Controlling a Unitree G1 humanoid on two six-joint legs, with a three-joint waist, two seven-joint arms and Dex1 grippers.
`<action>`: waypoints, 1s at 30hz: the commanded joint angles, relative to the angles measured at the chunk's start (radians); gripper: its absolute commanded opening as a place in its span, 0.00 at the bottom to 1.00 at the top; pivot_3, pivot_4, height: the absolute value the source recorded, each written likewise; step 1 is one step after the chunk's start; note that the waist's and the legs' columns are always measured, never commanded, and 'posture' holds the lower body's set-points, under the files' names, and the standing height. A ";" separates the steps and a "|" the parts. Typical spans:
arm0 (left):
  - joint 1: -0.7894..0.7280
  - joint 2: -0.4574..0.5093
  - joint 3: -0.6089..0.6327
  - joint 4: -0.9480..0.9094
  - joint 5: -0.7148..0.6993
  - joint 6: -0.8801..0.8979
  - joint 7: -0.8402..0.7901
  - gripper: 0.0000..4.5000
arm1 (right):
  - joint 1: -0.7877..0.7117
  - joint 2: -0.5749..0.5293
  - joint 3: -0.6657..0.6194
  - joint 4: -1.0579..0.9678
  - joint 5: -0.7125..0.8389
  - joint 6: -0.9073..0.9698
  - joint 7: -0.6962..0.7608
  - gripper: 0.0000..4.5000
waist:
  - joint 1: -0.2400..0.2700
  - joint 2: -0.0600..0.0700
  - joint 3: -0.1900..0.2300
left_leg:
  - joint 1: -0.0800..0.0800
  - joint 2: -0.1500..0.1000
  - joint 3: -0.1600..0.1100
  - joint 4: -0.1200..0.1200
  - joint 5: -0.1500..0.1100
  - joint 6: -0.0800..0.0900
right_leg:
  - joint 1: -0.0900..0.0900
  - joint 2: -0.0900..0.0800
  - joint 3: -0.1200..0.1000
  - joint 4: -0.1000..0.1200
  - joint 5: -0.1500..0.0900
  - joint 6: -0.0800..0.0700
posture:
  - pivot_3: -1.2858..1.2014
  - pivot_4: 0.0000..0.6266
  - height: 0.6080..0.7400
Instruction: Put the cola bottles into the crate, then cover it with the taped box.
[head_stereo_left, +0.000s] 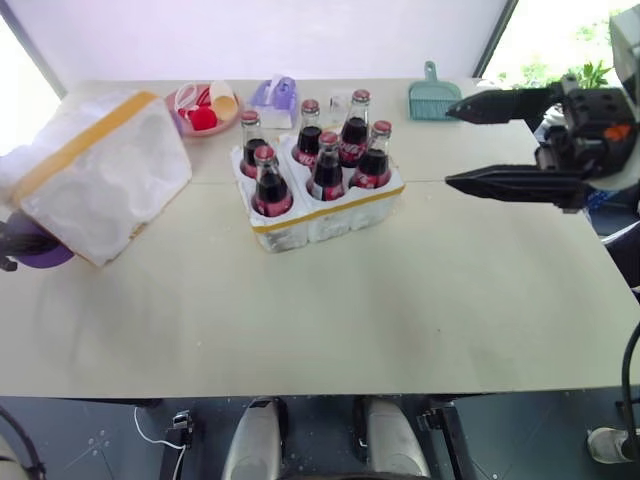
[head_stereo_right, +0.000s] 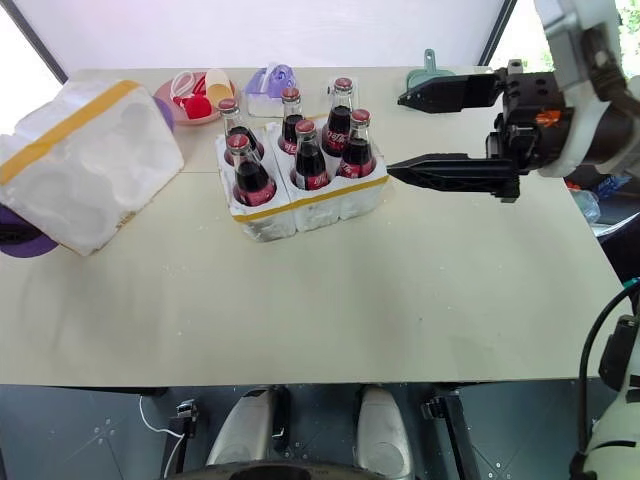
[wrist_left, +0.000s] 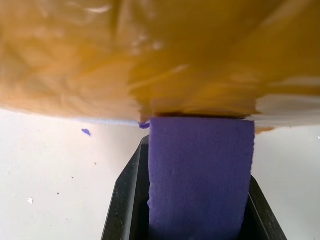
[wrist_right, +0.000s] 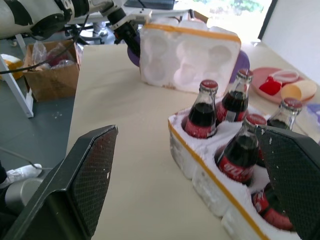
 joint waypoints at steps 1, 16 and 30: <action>-0.026 0.050 0.052 -0.062 -0.028 -0.044 -0.003 0.17 | -0.002 -0.021 -0.025 0.002 -0.004 -0.030 -0.003 1.00 | 0.000 -0.001 0.000 | 0.000 0.000 0.000 0.000 0.000 0.000 | 0.000 0.000 0.000 0.000 0.000 0.000 | 0.52 0.24 0.97; 0.064 -0.114 0.076 -1.004 0.073 -0.069 0.435 0.17 | 0.106 0.010 -0.077 -0.029 0.037 -0.028 -0.117 1.00 | 0.001 -0.003 0.000 | 0.000 0.000 -0.001 0.001 0.000 0.000 | 0.000 0.000 0.000 0.005 0.000 0.000 | 0.52 0.24 0.97; 0.077 -0.249 -0.080 -1.344 0.363 -0.020 0.544 0.17 | 0.169 0.040 -0.123 -0.033 0.074 -0.029 -0.214 1.00 | 0.016 -0.003 0.000 | 0.000 -0.001 -0.001 0.002 0.000 0.000 | 0.000 0.000 0.001 0.006 0.000 0.000 | 0.52 0.24 0.97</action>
